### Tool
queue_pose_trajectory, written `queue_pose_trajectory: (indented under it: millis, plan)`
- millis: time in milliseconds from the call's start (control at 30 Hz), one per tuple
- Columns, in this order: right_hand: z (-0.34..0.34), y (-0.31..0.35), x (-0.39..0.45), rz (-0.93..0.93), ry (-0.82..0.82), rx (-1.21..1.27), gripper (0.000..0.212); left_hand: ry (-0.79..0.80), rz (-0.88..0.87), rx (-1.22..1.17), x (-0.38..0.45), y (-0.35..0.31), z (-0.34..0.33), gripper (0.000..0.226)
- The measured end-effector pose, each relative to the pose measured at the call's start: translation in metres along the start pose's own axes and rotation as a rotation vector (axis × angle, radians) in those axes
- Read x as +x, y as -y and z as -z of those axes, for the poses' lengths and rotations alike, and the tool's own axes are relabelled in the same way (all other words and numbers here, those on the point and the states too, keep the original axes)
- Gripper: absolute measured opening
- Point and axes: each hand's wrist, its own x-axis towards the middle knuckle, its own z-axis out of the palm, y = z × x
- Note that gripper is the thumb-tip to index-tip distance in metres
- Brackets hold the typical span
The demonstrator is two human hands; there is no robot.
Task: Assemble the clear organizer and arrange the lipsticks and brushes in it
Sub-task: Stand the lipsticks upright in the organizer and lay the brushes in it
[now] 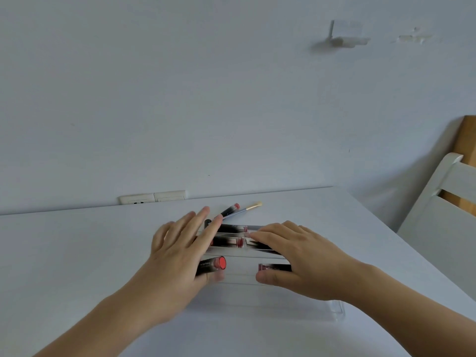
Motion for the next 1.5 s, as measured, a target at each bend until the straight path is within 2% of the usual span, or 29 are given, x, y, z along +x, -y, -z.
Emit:
queue_pose_trajectory:
  millis: [67, 333, 500, 600, 667, 767, 833, 867, 933, 967, 1067, 1100, 1133, 1300, 1333, 1367, 1433, 1500]
  plan:
    - [0.000, 0.000, 0.000, 0.001, 0.004, 0.004, 0.069, 0.061, -0.026, 0.056, 0.007, -0.002, 0.005, 0.086]
    - [0.002, 0.000, -0.003, 0.033, -0.008, 0.040, 0.076, 0.117, -0.190, 0.092, 0.044, -0.024, 0.000, 0.103]
    - [0.006, -0.001, -0.007, 0.040, 0.005, 0.036, 0.077, 0.037, -0.233, 0.019, 0.043, -0.017, 0.003, 0.110]
    - [0.015, -0.005, -0.003, 0.022, -0.010, 0.124, 0.074, -0.112, -0.179, -0.231, 0.041, 0.001, 0.015, 0.092]
    - [0.027, -0.012, 0.007, -0.010, -0.080, 0.177, 0.068, -0.193, -0.051, -0.351, 0.046, 0.030, 0.021, 0.072]
    - [0.042, -0.023, 0.042, -0.028, -0.129, 0.199, 0.048, -0.065, 0.096, -0.342, 0.059, 0.077, 0.019, 0.030]
    - [0.041, -0.027, 0.073, -0.033, -0.019, 0.193, 0.035, -0.026, 0.099, -0.344, 0.062, 0.098, 0.006, 0.021]
    - [0.038, -0.028, 0.087, -0.031, 0.063, 0.169, 0.035, -0.040, 0.104, -0.355, 0.061, 0.106, -0.002, 0.020]
    - [0.027, -0.030, 0.112, -0.025, 0.208, 0.112, 0.044, -0.066, 0.117, -0.391, 0.057, 0.117, -0.017, 0.024]
    - [0.022, -0.031, 0.121, -0.024, 0.252, 0.104, 0.048, -0.055, 0.125, -0.419, 0.056, 0.118, -0.023, 0.036]
    - [0.008, -0.032, 0.137, -0.009, 0.305, 0.102, 0.054, -0.008, 0.063, -0.350, 0.057, 0.112, -0.038, 0.095]
    - [0.003, -0.031, 0.140, 0.001, 0.316, 0.080, 0.052, 0.020, 0.040, -0.321, 0.060, 0.110, -0.043, 0.101]
    - [-0.002, -0.031, 0.142, 0.006, 0.325, 0.055, 0.049, 0.034, 0.020, -0.309, 0.063, 0.110, -0.047, 0.098]
    - [-0.014, -0.028, 0.146, -0.003, 0.370, 0.008, 0.039, 0.046, -0.094, -0.236, 0.078, 0.117, -0.059, 0.045]
    - [-0.014, -0.028, 0.147, -0.005, 0.376, 0.019, 0.037, 0.045, -0.131, -0.217, 0.080, 0.117, -0.060, 0.041]
    - [-0.014, -0.027, 0.147, -0.004, 0.378, 0.036, 0.036, 0.044, -0.162, -0.221, 0.082, 0.116, -0.061, 0.042]
    - [-0.014, -0.026, 0.149, -0.002, 0.376, 0.069, 0.032, 0.018, -0.194, -0.262, 0.086, 0.111, -0.062, 0.068]
    - [-0.015, -0.025, 0.151, -0.004, 0.379, 0.077, 0.031, 0.004, -0.185, -0.268, 0.090, 0.109, -0.065, 0.072]
